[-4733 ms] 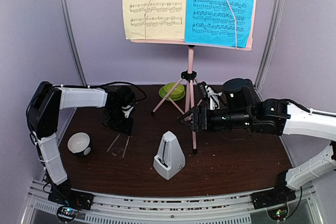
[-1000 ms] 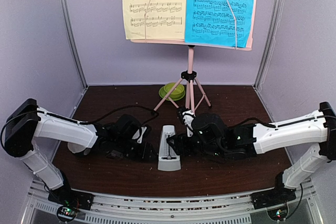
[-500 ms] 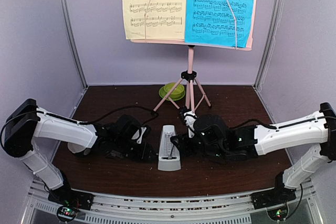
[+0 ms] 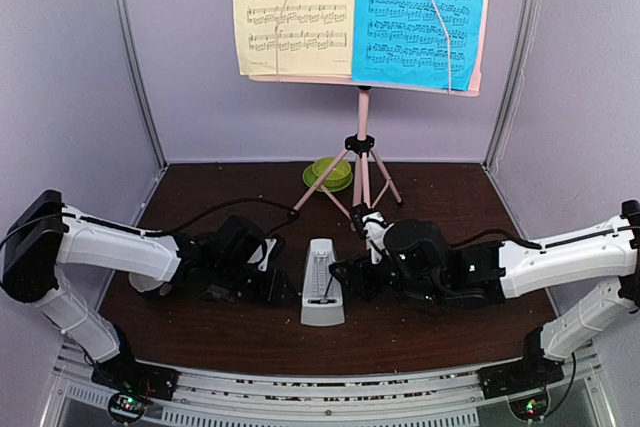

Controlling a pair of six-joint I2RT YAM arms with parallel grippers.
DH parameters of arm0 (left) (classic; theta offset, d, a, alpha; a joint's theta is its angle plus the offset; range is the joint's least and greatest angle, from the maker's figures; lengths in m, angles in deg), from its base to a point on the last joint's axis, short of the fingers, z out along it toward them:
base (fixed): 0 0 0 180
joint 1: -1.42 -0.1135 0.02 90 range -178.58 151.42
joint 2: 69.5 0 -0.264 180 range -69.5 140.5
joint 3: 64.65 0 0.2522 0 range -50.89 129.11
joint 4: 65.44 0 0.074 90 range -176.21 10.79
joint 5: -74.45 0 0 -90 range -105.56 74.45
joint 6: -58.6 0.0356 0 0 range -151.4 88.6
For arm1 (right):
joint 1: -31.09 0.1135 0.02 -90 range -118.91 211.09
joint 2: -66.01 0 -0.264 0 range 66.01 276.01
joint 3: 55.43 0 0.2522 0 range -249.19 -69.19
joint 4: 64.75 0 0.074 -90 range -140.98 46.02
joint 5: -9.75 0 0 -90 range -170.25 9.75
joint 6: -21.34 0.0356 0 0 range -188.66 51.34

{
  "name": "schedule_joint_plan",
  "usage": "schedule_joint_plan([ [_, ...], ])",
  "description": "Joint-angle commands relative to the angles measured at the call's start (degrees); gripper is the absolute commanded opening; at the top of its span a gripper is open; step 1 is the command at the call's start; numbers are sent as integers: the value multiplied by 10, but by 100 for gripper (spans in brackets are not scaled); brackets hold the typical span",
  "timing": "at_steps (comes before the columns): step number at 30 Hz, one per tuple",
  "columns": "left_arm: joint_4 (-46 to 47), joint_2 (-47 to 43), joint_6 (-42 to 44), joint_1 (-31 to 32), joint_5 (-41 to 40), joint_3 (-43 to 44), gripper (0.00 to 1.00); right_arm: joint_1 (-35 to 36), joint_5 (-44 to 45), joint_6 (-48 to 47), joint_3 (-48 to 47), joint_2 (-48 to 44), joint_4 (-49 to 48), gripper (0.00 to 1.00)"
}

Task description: Set up the instrument practice props

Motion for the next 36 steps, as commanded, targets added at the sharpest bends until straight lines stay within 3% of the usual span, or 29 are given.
schedule_joint_plan([
  [1, -4, -25, 14, 1, -23, 14, 47, 0, -1, 4, 4, -22, 5, 55],
  [15, -31, -82, 16, 1, -74, 14, 51, -2, 59, 42, -3, -37, 92, 58],
  [28, -62, -126, 15, -11, -103, 2, 53, -10, 54, 73, 76, -60, 80, 58],
  [36, -72, -169, 16, -46, -103, -27, 53, -12, 47, 102, 131, -128, 84, 61],
])
